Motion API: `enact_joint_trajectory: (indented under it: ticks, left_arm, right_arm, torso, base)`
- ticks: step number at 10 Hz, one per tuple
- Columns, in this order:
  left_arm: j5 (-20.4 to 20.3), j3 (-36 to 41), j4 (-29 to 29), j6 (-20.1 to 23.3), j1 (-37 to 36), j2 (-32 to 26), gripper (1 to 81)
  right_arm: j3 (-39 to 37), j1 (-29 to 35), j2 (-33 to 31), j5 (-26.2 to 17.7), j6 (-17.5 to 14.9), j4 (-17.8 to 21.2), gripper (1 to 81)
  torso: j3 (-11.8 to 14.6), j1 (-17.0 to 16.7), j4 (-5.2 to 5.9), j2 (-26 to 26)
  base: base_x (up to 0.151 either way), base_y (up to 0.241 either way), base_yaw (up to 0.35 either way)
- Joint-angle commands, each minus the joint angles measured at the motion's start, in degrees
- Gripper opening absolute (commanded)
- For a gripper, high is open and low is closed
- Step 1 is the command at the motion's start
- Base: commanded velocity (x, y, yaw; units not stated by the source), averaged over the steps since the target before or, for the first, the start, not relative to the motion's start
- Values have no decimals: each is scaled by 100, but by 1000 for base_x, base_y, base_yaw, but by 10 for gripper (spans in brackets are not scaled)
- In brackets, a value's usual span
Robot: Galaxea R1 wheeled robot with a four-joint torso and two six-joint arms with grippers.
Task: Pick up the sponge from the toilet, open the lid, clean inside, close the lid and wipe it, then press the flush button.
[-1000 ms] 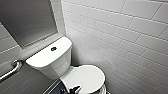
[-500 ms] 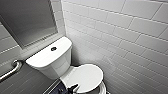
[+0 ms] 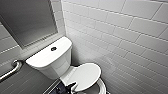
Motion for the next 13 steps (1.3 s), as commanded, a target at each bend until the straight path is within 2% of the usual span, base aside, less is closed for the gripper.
enact_joint_trajectory:
  ticks: [1, 7, 10, 13]
  left_arm:
    - [-183, 926, 539, 5, -777, -253, 811]
    - [-350, 1568, 452, -39, -996, -508, 811]
    - [-306, 1199, 179, -39, -1005, -455, 811]
    - [-245, 452, -190, -39, -997, -253, 811]
  right_arm:
    - [75, 15, -206, -242, 1, -136, 10]
    - [93, 23, -188, -242, 1, -136, 10]
    - [102, 5, -197, -242, 9, -136, 10]
    - [111, -21, -215, -242, 9, -136, 10]
  torso:
    - [0, 0, 0, 0]
    - [0, 0, 0, 0]
    - [0, 0, 0, 0]
    - [2, 0, 0, 0]
  base:
    - [0, 0, 0]
    - [0, 0, 0]
    - [0, 0, 0]
    - [0, 0, 0]
